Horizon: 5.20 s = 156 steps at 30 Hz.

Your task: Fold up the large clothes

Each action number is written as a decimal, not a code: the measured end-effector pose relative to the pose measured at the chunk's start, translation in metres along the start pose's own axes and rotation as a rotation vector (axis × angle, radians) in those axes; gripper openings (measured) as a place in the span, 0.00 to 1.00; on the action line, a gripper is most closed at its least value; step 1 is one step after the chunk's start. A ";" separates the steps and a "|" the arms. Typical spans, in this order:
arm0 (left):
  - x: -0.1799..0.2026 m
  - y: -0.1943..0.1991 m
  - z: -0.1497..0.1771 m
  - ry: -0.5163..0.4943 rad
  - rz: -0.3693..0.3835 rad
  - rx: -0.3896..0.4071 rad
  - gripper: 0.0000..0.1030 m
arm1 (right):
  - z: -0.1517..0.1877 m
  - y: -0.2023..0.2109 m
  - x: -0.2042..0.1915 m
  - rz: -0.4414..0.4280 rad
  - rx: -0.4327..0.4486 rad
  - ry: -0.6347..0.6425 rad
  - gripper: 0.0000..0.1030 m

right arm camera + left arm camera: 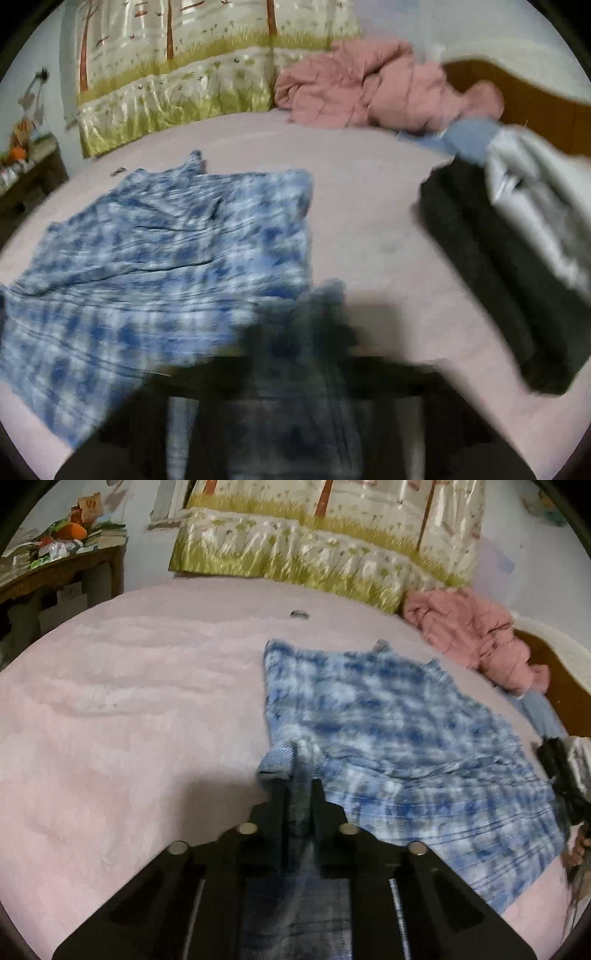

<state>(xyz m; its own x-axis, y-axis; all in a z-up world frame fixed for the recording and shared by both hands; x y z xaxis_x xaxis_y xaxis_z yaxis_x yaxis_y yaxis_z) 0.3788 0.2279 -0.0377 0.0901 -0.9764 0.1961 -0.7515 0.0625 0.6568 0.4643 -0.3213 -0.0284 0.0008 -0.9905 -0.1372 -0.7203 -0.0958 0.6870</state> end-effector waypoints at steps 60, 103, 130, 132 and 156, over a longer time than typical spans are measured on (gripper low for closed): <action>0.182 0.003 0.099 -0.564 -0.038 -0.157 1.00 | 0.096 0.014 -0.180 -0.055 -0.156 0.571 0.86; 0.109 0.014 0.045 -0.461 -0.277 0.066 0.32 | 0.055 0.008 -0.092 0.253 -0.068 0.452 0.10; 0.090 0.227 0.190 -0.374 -0.245 0.158 0.49 | 0.215 0.235 -0.060 0.075 0.016 0.276 0.04; 0.076 0.219 0.191 -0.335 -0.271 0.154 0.51 | 0.221 0.235 -0.054 0.066 0.010 0.256 0.06; 0.054 0.097 0.026 -0.051 -0.017 -0.002 0.11 | 0.049 0.188 -0.041 0.107 0.233 0.098 0.06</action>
<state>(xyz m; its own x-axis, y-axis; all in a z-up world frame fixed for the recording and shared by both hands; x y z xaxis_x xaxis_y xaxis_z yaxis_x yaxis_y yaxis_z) 0.2934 0.1755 0.0179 0.0690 -0.9866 0.1477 -0.7488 0.0466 0.6611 0.2949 -0.2934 0.0709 -0.0249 -0.9997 0.0047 -0.8602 0.0239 0.5094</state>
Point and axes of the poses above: each gripper's, at about its wrist camera, not at the fingertips, and y roughly against the way its jaws point, x to its right, z to its underside, the point moved 4 cm from there along -y, roughly the way its jaws point, and after that the axes turned 4 degrees about -z, right-handed, at the moved point
